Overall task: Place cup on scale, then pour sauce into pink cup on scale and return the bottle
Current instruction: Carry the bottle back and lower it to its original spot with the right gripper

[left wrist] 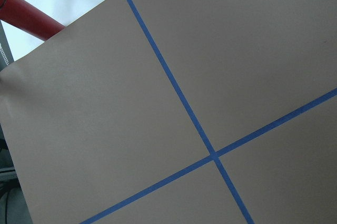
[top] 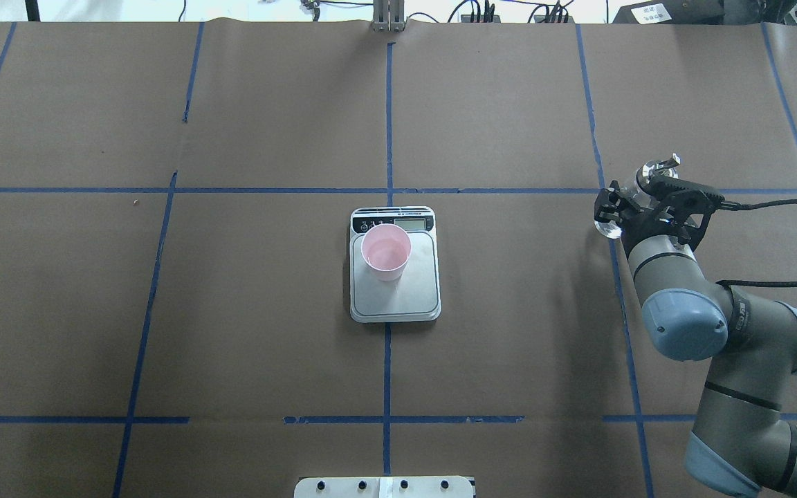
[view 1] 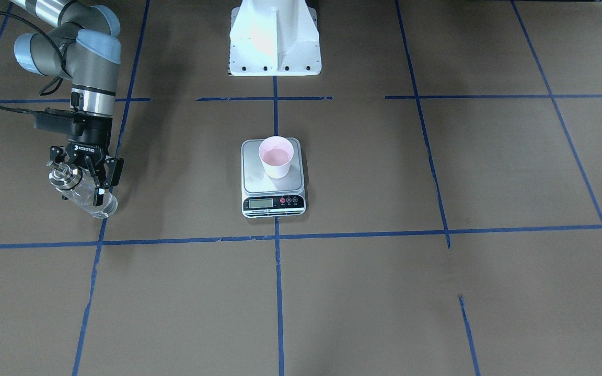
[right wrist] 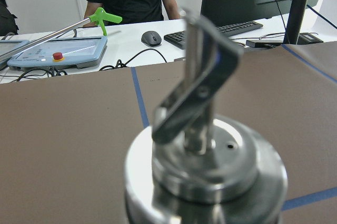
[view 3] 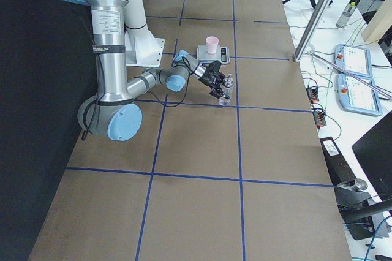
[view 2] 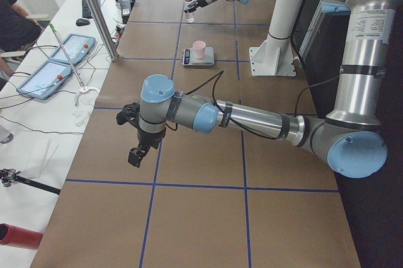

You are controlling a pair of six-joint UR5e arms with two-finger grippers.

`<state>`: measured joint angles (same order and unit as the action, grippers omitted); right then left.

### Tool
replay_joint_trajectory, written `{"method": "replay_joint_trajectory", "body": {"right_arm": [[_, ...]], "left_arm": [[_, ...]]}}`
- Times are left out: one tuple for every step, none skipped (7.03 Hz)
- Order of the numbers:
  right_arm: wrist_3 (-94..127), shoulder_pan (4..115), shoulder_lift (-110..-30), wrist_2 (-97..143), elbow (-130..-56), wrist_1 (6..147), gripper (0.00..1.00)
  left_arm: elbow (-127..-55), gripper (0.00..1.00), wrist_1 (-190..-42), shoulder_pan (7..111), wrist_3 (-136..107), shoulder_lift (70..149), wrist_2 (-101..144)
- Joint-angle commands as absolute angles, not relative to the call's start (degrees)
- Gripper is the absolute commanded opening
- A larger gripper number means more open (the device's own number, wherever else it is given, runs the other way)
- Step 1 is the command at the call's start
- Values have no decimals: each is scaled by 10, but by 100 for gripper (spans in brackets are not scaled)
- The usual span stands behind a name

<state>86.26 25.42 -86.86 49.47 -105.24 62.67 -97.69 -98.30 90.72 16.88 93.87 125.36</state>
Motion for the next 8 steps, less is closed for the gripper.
{"method": "replay_joint_trajectory", "body": {"right_arm": [[871,245,-877,490,-1061,627,0],[871,243,-885,492,-1066,627,0],[871,241,-888,492,-1066,628,0],[870,237,-890,493,-1066,628,0],[868,233,-894,494,-1066,628,0],[865,231,-894,495,-1066,629,0],[864,230,-895,495,-1065,629,0],[864,229,-895,495,-1065,630,0]], "left_arm": [[-976,100,-983,907,169,939,1253],[-976,100,-983,907,169,939,1253],[-976,100,-983,907,169,939,1253],[-976,100,-983,907,169,939,1253],[-976,100,-983,908,169,939,1253],[-976,100,-983,908,169,939,1253],[-976,100,-983,908,169,939,1253],[-976,100,-983,908,169,939,1254]]}}
